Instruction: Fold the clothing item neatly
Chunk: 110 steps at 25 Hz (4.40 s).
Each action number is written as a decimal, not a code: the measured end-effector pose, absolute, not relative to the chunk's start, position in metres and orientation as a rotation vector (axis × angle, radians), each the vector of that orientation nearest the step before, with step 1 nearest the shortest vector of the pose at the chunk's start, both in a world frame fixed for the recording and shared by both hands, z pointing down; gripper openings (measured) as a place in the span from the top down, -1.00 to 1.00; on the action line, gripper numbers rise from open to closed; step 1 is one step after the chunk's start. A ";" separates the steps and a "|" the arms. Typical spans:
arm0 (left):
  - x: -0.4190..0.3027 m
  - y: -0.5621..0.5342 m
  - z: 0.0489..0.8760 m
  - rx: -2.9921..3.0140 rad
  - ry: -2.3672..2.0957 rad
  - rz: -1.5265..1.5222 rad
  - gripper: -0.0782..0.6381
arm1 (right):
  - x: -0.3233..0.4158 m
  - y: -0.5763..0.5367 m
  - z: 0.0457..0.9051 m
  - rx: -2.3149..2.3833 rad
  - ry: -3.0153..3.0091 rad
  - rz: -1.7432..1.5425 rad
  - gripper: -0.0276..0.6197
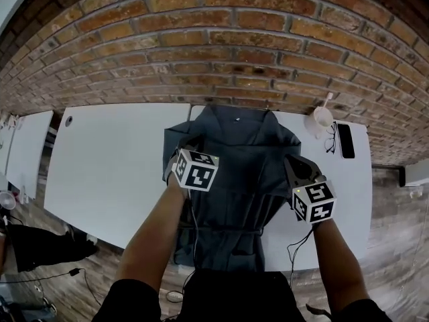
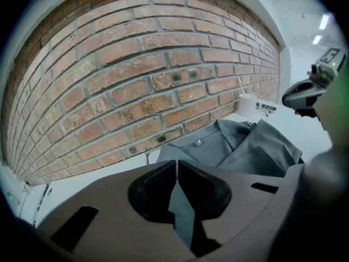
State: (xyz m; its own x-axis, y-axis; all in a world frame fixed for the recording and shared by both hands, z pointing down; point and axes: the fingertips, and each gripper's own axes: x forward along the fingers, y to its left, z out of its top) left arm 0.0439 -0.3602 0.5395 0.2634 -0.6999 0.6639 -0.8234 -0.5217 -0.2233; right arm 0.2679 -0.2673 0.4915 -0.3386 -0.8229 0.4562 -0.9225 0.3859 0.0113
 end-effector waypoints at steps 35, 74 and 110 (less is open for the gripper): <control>0.074 -0.492 0.625 2.312 -0.996 1.422 0.76 | 0.280 -0.448 0.609 1.359 -1.922 0.676 0.84; -0.024 -0.280 0.584 2.780 -0.757 1.603 0.52 | 0.245 -0.213 0.586 0.710 -2.164 0.384 0.50; -0.021 -0.254 0.560 2.696 -0.952 1.243 0.63 | 0.251 -0.212 0.547 1.055 -2.320 0.662 0.31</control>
